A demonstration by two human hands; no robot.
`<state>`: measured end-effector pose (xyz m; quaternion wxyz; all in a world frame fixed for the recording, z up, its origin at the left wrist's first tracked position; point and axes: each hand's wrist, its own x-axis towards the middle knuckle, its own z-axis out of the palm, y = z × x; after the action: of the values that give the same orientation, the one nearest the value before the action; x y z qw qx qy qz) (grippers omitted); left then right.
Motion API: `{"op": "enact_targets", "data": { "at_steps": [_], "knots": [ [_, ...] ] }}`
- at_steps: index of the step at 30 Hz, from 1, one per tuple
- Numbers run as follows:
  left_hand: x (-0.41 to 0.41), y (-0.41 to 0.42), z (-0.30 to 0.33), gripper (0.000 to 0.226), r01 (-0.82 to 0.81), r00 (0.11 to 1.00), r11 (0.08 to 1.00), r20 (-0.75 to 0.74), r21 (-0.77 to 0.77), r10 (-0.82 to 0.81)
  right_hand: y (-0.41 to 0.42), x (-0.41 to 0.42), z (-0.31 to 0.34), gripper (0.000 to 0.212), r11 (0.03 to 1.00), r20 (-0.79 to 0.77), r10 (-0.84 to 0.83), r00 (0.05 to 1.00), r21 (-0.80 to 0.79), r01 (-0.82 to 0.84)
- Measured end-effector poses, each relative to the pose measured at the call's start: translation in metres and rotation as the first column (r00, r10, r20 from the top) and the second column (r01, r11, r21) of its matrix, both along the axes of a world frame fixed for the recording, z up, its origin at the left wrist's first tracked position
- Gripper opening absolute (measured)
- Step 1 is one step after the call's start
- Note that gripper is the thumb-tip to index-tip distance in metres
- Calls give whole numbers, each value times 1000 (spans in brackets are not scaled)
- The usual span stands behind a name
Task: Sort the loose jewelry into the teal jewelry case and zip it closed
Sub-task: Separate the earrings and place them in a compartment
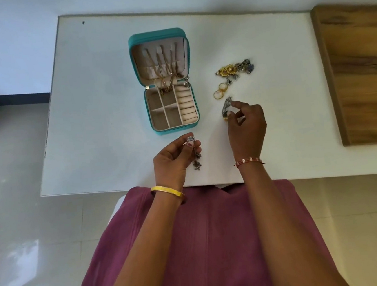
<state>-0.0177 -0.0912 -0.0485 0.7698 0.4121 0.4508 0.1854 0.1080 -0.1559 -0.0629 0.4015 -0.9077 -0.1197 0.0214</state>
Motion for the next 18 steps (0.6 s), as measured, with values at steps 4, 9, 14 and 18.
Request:
{"op": "enact_targets", "data": {
  "at_steps": [4,9,14,18],
  "knots": [
    [4,3,-2,23,6,1000,1000,-10,7,-6,-2,1,-4,21,998,16,40,999,-44,-40],
    [7,3,-3,24,-8,1000,1000,-29,0,8,-3,4,-6,11,999,22,37,999,-20,-37],
    [7,4,-2,22,-23,1000,999,-3,-40,23,-3,4,6,8,982,-20,6,1000,187,-3],
    [7,7,1,17,-49,998,991,37,-128,54,-3,8,21,6,940,-193,39,980,341,30]
  ]
}}
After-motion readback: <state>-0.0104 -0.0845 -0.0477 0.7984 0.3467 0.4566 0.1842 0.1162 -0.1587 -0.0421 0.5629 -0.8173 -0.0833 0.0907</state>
